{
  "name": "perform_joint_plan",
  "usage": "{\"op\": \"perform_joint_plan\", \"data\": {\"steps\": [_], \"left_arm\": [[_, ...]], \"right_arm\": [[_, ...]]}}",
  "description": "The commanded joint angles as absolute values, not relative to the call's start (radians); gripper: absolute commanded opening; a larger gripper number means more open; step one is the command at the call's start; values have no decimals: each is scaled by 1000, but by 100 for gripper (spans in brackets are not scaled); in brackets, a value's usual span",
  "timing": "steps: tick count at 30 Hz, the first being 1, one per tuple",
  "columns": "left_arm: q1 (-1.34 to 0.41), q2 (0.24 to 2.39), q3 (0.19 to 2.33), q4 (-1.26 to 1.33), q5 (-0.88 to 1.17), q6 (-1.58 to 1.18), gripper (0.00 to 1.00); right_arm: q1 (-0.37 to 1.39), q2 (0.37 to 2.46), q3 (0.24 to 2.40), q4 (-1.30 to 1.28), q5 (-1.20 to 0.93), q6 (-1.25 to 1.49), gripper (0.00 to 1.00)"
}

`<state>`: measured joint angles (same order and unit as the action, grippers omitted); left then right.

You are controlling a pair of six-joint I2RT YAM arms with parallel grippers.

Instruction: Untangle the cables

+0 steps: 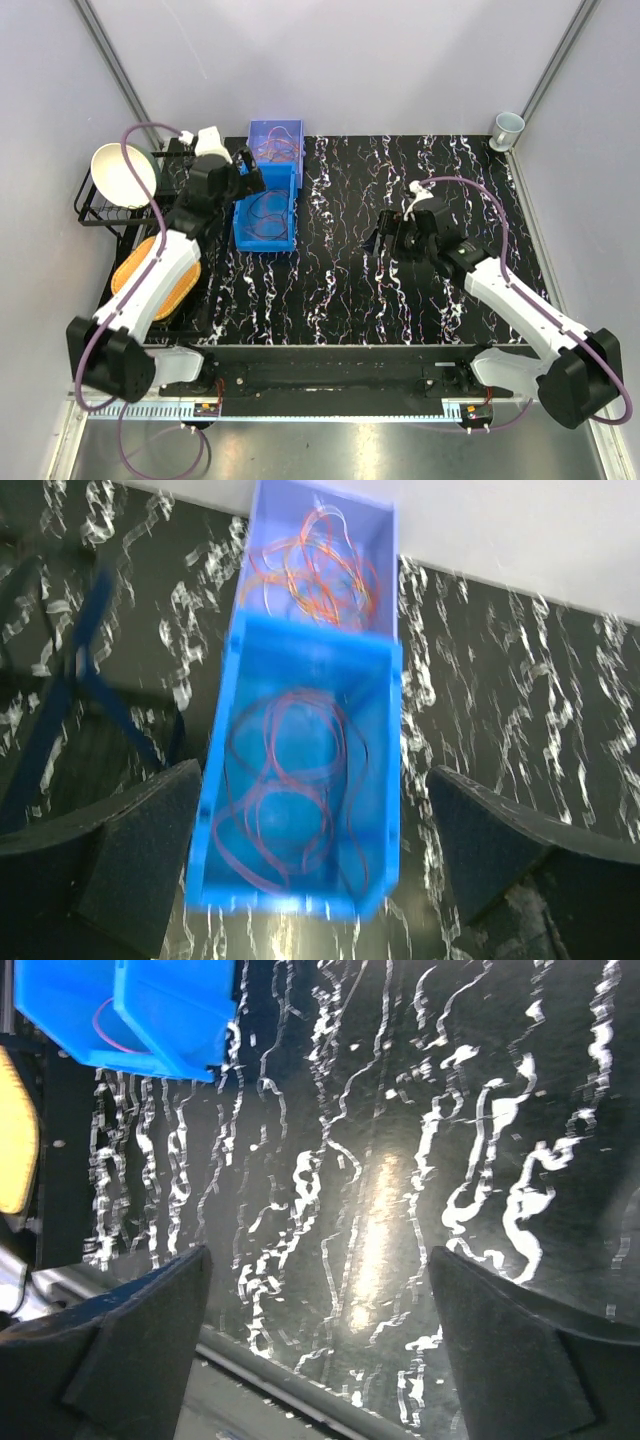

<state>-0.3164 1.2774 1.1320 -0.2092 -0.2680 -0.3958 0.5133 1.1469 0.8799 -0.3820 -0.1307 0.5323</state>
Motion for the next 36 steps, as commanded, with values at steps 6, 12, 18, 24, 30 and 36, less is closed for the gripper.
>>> {"op": "perform_joint_plan", "data": {"steps": [6, 12, 18, 24, 30, 36], "left_arm": [[-458, 977, 959, -353, -163, -479, 99], [-581, 885, 903, -586, -127, -451, 99], [-584, 747, 832, -704, -215, -410, 99], [-583, 658, 781, -666, -215, -410, 99], [-584, 689, 787, -675, -206, -410, 99], [-584, 690, 790, -684, -209, -413, 99]], "right_arm": [[514, 1131, 865, -382, 269, 576, 92], [514, 1126, 844, -333, 285, 440, 100], [514, 1152, 856, -258, 285, 388, 100], [514, 1138, 807, -189, 268, 379, 100], [512, 1135, 770, -155, 278, 388, 100], [514, 1153, 772, -137, 273, 384, 100]]}}
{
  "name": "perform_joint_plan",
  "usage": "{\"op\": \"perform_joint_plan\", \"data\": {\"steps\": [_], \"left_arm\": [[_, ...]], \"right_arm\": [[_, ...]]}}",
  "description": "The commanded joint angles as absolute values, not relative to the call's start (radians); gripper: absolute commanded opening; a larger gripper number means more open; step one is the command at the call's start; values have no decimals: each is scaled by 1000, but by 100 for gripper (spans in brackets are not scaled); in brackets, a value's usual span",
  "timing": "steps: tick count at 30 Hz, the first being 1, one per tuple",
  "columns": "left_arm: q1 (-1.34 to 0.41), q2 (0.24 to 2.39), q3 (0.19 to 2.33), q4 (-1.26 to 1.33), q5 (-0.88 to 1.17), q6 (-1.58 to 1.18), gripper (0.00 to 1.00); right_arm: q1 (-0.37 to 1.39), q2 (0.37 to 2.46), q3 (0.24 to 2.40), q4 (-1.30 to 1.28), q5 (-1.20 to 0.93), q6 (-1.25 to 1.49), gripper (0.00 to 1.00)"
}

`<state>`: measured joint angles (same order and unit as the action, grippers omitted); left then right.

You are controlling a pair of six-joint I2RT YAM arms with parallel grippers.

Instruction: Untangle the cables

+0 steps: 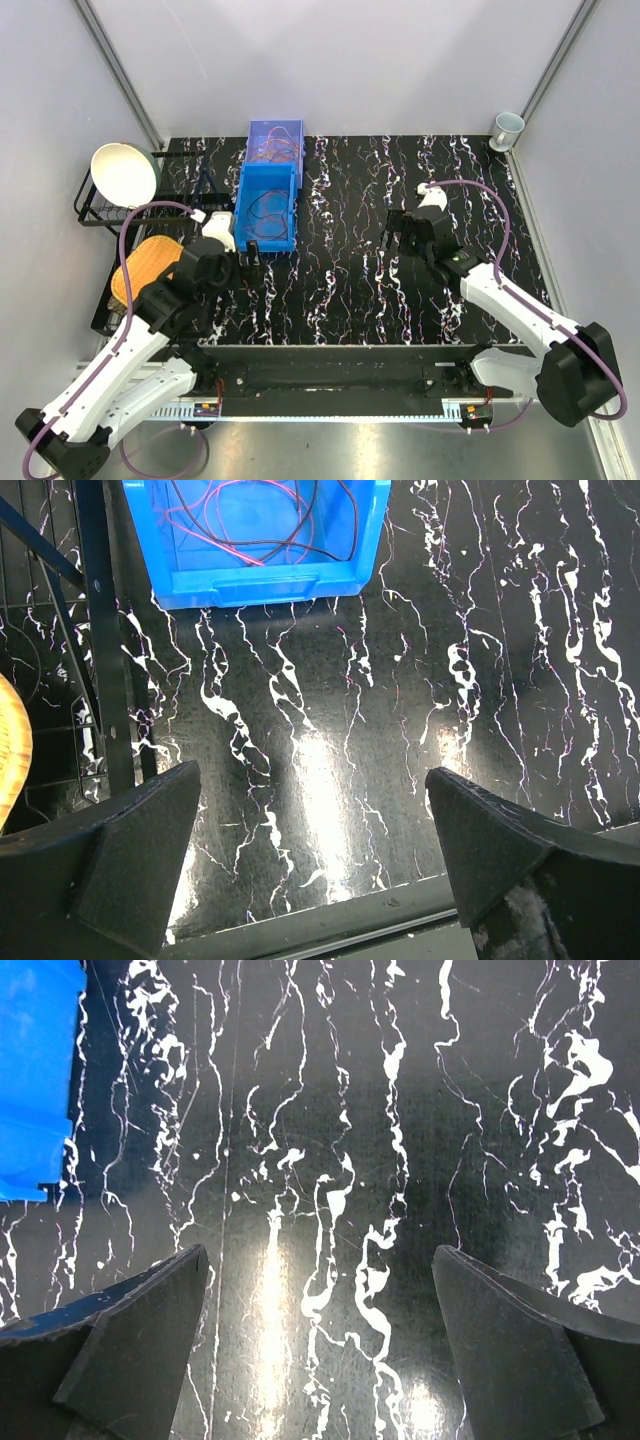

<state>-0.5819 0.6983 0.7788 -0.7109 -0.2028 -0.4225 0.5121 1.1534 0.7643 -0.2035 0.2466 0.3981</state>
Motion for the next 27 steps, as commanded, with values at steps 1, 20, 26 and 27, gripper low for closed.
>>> {"op": "perform_joint_plan", "data": {"steps": [1, 20, 26, 27], "left_arm": [[-584, 690, 790, -683, -207, -411, 99], [-584, 672, 787, -687, -242, -416, 99], [-583, 670, 787, -687, -242, -416, 99], [-584, 670, 787, -687, -242, -414, 99]], "right_arm": [[514, 1157, 776, -135, 272, 383, 100], [514, 1042, 709, 141, -238, 322, 100], [512, 1031, 719, 115, -242, 327, 100], [514, 1029, 718, 115, -245, 327, 100]]}}
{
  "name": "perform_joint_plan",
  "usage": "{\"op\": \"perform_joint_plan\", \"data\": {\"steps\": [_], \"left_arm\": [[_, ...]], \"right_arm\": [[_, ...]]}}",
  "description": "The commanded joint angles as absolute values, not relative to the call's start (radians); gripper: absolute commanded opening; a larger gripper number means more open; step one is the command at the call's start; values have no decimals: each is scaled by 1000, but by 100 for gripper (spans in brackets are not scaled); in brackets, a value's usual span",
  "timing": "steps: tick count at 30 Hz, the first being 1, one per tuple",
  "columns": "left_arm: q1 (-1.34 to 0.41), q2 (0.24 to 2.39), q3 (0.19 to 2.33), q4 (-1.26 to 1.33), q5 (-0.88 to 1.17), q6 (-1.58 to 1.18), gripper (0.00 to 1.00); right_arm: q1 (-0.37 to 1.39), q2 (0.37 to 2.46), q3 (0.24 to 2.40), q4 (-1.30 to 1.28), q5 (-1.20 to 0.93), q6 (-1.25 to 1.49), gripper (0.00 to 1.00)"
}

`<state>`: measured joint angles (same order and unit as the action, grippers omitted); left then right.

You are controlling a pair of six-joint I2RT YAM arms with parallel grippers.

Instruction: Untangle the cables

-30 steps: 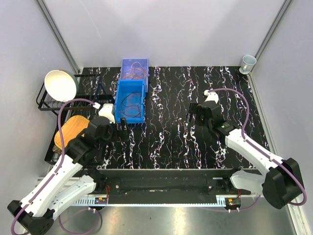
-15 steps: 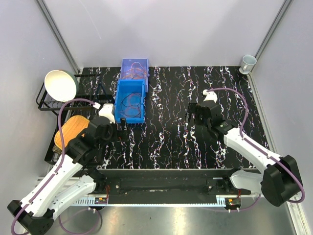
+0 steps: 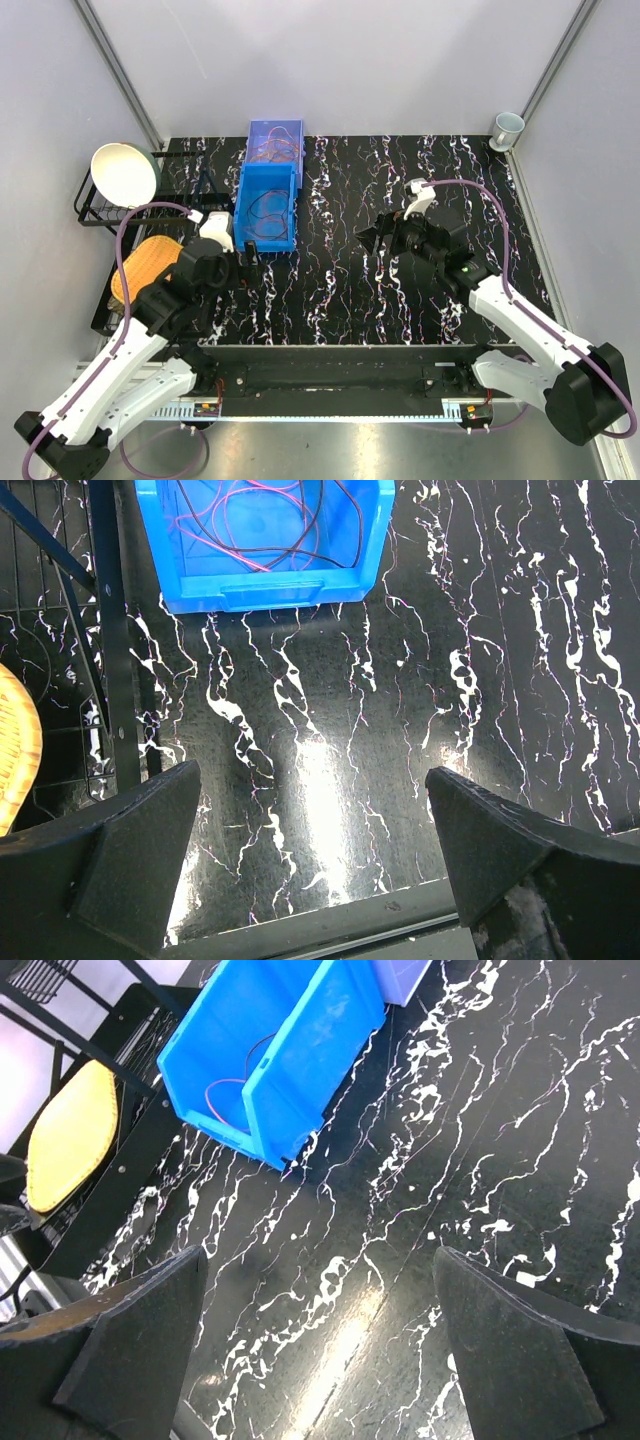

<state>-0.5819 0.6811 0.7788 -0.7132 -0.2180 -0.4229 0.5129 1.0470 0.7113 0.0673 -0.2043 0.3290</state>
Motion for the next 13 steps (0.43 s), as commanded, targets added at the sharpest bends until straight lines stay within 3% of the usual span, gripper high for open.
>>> {"op": "perform_joint_plan", "data": {"steps": [1, 13], "left_arm": [[-584, 669, 787, -687, -242, -416, 99], [-584, 667, 787, -690, -247, -417, 99]], "right_arm": [[514, 1026, 715, 120, -250, 327, 100], [512, 1002, 672, 187, -282, 348, 100]]}}
